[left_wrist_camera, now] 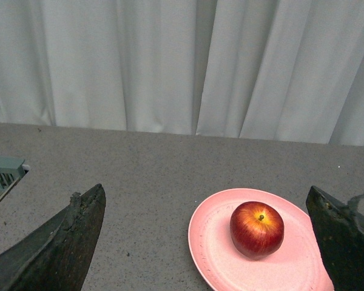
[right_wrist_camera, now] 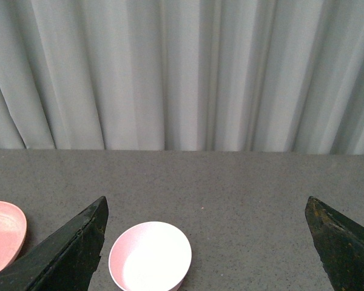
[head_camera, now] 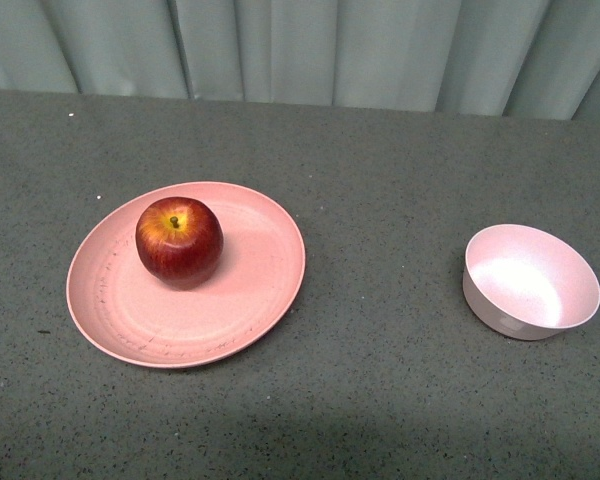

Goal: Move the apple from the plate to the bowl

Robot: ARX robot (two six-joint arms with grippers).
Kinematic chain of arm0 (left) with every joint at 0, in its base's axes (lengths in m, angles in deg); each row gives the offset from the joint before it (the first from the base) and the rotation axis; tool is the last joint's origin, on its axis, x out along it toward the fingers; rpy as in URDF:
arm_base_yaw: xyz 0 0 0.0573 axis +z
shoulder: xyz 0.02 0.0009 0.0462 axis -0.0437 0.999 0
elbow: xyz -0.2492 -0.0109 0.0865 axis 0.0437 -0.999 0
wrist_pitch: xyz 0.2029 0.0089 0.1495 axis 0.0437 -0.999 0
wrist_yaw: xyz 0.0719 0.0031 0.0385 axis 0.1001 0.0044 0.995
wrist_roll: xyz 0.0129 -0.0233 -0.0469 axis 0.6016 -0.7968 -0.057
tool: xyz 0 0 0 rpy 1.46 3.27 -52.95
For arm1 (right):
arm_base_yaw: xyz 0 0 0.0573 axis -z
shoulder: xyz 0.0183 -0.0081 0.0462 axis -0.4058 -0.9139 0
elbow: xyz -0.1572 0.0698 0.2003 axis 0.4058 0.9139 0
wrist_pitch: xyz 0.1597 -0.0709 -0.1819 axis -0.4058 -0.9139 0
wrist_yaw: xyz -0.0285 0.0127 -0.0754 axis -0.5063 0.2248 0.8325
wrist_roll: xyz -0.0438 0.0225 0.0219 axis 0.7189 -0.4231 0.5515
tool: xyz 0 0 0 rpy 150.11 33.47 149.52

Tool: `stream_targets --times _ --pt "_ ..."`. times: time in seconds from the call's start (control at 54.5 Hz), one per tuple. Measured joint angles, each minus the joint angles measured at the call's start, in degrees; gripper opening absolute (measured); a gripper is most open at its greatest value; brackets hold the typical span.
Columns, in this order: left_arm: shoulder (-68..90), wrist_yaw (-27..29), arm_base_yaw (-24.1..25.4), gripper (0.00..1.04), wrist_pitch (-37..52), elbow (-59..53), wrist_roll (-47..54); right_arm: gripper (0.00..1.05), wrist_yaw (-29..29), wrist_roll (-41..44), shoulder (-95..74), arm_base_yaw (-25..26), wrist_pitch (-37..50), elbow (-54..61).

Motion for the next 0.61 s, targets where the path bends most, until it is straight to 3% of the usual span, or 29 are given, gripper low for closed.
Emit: stream_targets --times 0.551,0.569,0.606 --pt "0.0 0.0 0.0 0.98 0.0 0.0 0.0 0.95 0.0 0.0 0.0 0.0 0.0 0.0" --pt "0.0 0.0 0.0 0.98 0.0 0.0 0.0 0.95 0.35 0.17 -0.02 -0.2 0.04 0.04" --pt "0.0 0.0 0.0 0.98 0.0 0.0 0.0 0.95 7.54 3.37 -0.61 -2.29 2.43 0.09"
